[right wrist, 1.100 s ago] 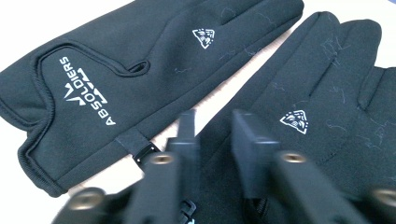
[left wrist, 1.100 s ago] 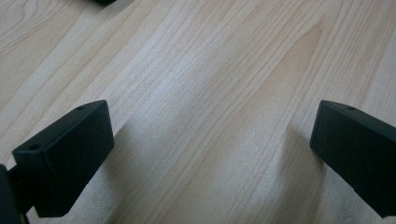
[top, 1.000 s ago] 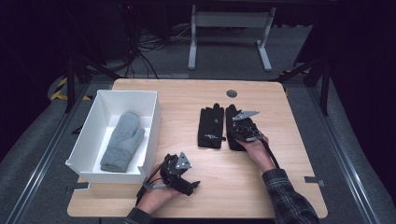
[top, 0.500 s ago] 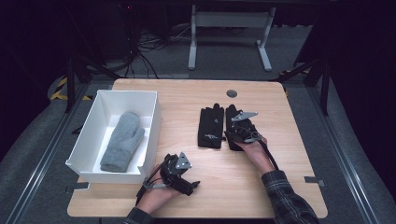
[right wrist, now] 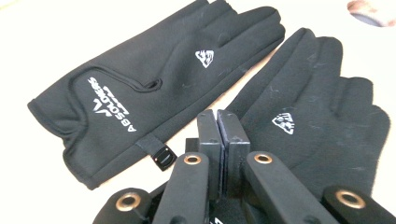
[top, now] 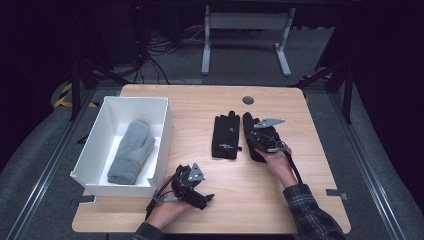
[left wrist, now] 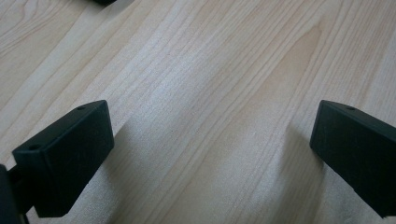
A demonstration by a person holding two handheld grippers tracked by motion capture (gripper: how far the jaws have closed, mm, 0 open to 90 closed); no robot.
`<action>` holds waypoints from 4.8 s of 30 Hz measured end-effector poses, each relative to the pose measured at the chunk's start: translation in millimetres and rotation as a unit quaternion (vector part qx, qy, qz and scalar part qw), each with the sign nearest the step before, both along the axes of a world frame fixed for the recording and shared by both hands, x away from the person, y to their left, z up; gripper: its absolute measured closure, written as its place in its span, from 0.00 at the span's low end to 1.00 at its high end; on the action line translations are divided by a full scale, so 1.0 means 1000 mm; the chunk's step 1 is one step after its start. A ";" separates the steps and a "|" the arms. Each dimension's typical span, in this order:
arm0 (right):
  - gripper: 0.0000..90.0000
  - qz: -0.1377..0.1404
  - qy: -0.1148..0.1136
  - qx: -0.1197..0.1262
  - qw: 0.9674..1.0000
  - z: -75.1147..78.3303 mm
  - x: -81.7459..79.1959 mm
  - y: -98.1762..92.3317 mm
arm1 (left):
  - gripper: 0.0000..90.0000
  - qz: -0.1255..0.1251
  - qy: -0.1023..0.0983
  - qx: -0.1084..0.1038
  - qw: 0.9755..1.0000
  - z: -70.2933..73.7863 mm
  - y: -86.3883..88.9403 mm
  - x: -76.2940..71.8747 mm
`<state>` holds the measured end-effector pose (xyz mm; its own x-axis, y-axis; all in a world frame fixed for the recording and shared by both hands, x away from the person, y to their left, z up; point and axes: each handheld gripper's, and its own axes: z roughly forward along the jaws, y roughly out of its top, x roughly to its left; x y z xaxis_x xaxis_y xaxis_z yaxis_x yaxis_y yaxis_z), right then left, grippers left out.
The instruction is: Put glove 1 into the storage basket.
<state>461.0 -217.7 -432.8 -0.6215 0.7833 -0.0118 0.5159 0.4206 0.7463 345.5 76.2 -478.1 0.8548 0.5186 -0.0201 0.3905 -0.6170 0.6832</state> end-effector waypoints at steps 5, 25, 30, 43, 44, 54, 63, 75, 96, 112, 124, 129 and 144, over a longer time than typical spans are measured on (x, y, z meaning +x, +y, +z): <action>1.00 0.001 -0.006 0.029 1.000 0.013 -0.012 -0.011 | 0.00 0.000 0.000 0.000 1.000 0.000 0.000 0.000; 1.00 0.008 -0.014 0.080 0.997 0.040 -0.082 -0.073 | 0.00 0.001 0.000 -0.001 1.000 0.000 0.000 0.000; 1.00 -0.033 -0.003 0.067 0.997 0.029 -0.077 -0.098 | 0.00 0.001 0.000 -0.002 1.000 0.000 0.000 0.000; 0.91 -0.037 -0.005 -0.009 0.999 0.013 -0.077 -0.112 | 0.00 0.001 0.000 -0.001 1.000 0.000 0.000 0.000; 0.95 -0.023 0.001 -0.013 1.000 0.012 -0.078 -0.110 | 0.00 0.000 0.000 -0.001 1.000 0.000 0.000 0.000; 1.00 0.050 0.061 -0.053 0.996 -0.014 -0.076 -0.085 | 0.00 0.001 -0.001 -0.002 1.000 0.000 0.000 0.000; 1.00 0.111 0.067 -0.048 0.990 -0.016 -0.089 -0.057 | 0.00 0.001 -0.001 -0.002 1.000 0.000 0.000 0.000; 1.00 0.168 0.067 -0.039 0.983 -0.016 -0.105 -0.021 | 0.00 0.001 0.000 -0.002 1.000 0.000 0.000 0.000; 1.00 0.204 0.081 -0.037 0.975 -0.019 -0.137 -0.025 | 0.00 0.000 -0.001 -0.002 1.000 0.000 0.000 0.000; 1.00 0.264 0.080 -0.027 0.961 -0.023 -0.147 0.022 | 0.00 0.000 -0.001 -0.002 1.000 0.000 0.000 0.000; 0.52 0.174 0.026 0.009 0.984 -0.007 -0.138 -0.028 | 0.00 -0.001 -0.001 -0.001 1.000 0.000 0.000 0.001; 0.33 0.128 0.009 -0.003 0.992 -0.011 -0.133 -0.052 | 0.02 0.007 0.008 0.010 1.000 0.003 -0.002 0.003; 0.18 0.036 0.001 -0.023 0.999 -0.035 -0.117 -0.104 | 0.39 0.036 0.029 -0.034 0.998 0.028 -0.011 0.026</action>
<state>344.2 -322.1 -467.5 -0.6769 0.7347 -0.0452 0.4838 0.4903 0.7249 371.6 65.3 -449.8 0.8121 0.5737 -0.1063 0.4723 -0.5395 0.6970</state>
